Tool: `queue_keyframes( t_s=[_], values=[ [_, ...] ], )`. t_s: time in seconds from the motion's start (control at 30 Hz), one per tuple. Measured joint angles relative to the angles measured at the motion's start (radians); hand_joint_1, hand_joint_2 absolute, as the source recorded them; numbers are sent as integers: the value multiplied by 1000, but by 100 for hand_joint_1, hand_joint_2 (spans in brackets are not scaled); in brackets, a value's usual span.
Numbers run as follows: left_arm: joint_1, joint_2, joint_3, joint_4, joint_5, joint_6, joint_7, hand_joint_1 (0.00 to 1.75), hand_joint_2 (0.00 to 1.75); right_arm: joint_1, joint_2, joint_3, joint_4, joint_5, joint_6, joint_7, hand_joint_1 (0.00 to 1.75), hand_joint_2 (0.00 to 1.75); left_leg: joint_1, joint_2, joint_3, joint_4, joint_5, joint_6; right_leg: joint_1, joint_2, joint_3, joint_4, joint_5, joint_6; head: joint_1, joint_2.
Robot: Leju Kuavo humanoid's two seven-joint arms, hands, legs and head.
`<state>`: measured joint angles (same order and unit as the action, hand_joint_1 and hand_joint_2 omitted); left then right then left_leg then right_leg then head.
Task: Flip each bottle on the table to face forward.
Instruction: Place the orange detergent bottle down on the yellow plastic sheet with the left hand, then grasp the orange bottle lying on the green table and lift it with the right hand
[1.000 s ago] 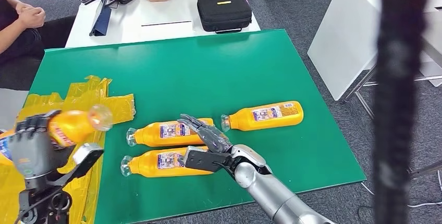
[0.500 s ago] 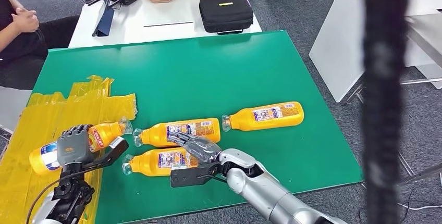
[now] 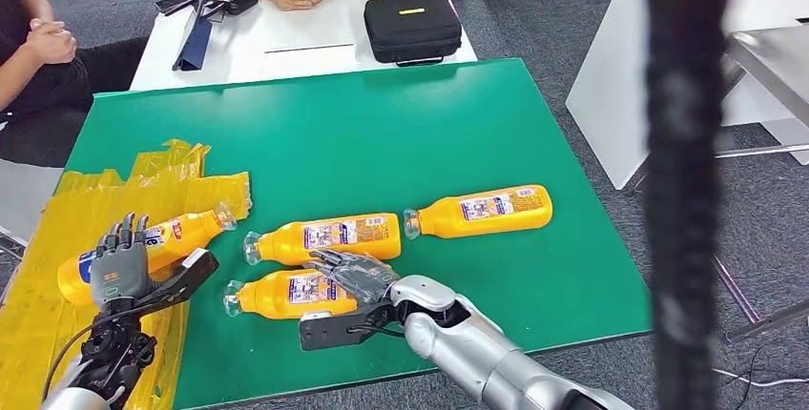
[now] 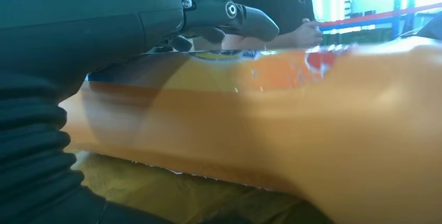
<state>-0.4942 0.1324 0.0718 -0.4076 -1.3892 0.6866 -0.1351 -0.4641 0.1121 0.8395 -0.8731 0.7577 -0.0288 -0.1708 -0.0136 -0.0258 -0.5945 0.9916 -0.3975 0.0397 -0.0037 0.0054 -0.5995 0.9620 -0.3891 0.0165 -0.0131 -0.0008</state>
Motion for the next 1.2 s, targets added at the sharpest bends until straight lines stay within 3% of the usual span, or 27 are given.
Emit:
queue_keyframes(
  t_s=[0.2,0.33,0.43,0.73,0.87,1.2],
  values=[
    [4,-3,71,-4,158,23,-156,0,0,-22,19,12,50,43,-4,54,0,175,0,0,-1,0,0,0,0,0,-2,0,-1,-1,0,0],
    [17,-14,149,-33,383,8,-360,0,0,-40,28,21,87,71,20,98,0,175,0,2,-1,0,0,0,0,1,-3,0,-1,-2,0,0],
    [31,-25,206,-73,527,-33,-456,0,0,-54,30,27,107,94,39,136,0,175,0,4,-1,0,0,0,0,2,-4,0,0,-2,0,0],
    [65,-38,266,-156,651,-103,-501,0,0,-63,22,38,120,139,68,215,0,175,0,5,1,0,-2,-2,1,4,-8,0,-1,-2,0,0],
    [71,-42,265,-190,727,-154,-507,0,0,-42,-5,38,91,164,111,267,174,175,0,5,4,0,-5,-2,1,4,-10,-1,-3,-2,0,0],
    [39,-47,262,-209,894,-281,-524,0,0,-14,-55,39,24,178,190,251,175,175,0,5,8,0,-5,-1,1,5,-6,-1,-4,-1,0,0]
  ],
)
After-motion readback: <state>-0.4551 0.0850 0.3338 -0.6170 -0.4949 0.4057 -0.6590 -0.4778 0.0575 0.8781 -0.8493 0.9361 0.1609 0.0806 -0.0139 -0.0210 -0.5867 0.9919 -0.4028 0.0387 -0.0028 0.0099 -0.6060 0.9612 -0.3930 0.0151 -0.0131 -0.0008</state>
